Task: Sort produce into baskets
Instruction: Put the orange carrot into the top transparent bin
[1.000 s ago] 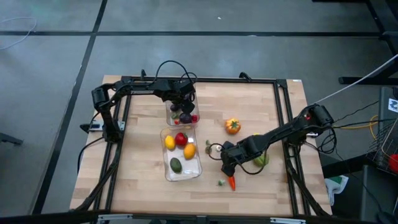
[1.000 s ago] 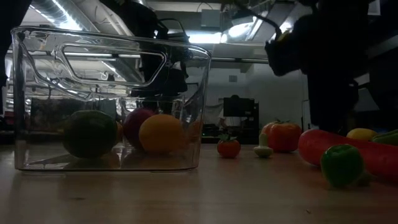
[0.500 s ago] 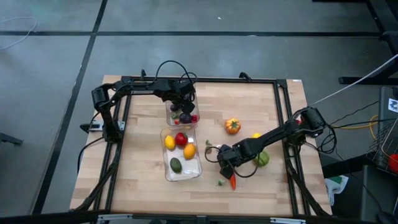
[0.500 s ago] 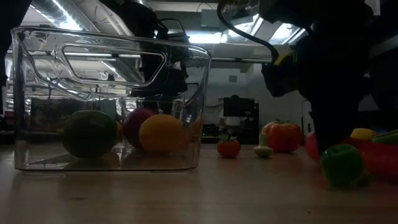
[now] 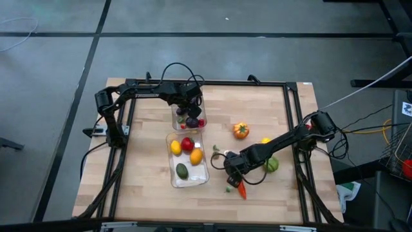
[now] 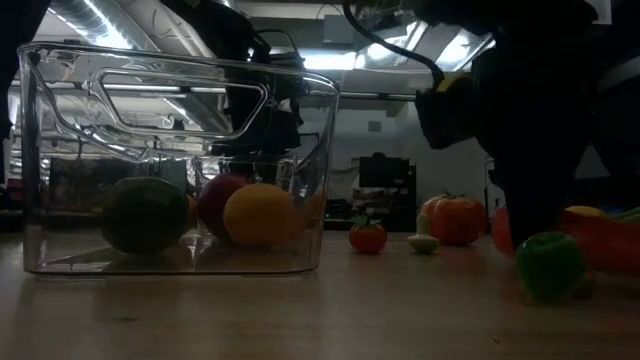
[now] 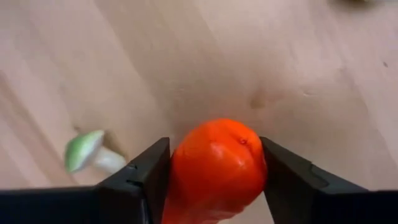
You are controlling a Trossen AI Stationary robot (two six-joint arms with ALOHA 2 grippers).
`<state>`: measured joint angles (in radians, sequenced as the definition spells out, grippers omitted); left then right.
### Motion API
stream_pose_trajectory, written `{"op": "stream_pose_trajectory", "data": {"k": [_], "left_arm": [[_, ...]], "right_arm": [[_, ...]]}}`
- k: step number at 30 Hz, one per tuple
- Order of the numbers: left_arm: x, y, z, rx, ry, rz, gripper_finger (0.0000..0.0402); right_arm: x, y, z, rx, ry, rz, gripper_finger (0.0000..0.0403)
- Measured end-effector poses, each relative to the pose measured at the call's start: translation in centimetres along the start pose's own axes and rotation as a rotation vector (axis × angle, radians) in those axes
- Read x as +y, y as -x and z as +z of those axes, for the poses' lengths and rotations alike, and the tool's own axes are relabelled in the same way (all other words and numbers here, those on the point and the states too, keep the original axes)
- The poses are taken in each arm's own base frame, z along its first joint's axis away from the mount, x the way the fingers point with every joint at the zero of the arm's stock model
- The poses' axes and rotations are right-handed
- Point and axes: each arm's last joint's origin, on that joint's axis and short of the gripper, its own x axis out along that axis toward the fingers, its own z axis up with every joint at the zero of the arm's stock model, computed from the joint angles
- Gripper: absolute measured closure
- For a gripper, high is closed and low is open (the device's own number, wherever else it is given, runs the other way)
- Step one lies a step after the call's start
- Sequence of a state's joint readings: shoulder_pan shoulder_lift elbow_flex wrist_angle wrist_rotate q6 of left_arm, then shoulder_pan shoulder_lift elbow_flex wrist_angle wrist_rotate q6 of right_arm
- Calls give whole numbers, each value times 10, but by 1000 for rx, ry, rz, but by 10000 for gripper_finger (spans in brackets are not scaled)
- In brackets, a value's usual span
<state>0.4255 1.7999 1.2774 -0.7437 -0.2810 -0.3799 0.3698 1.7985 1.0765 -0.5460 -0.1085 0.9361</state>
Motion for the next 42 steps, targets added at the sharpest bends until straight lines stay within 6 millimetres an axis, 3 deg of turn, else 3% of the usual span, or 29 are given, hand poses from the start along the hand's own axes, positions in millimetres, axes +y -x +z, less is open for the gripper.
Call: {"op": "stream_pose_trajectory", "data": {"k": [6, 12, 24, 33, 42], "left_arm": [[2, 10, 3, -19, -46, -7, 151], [5, 30, 10, -81, -79, -28, 151], [29, 91, -1, -156, -210, -40, 151], [55, 142, -26, -195, -224, -29, 151], [78, 181, -48, -283, -157, -26, 151]], "right_arm": [[4, 12, 16, -34, 50, 22, 188], [4, 34, 45, -80, 126, 29, 192], [3, 106, 115, -338, 366, 25, 190], [-35, 142, 177, -702, 427, -58, 190], [-86, 133, 234, -915, 332, -75, 189]]}}
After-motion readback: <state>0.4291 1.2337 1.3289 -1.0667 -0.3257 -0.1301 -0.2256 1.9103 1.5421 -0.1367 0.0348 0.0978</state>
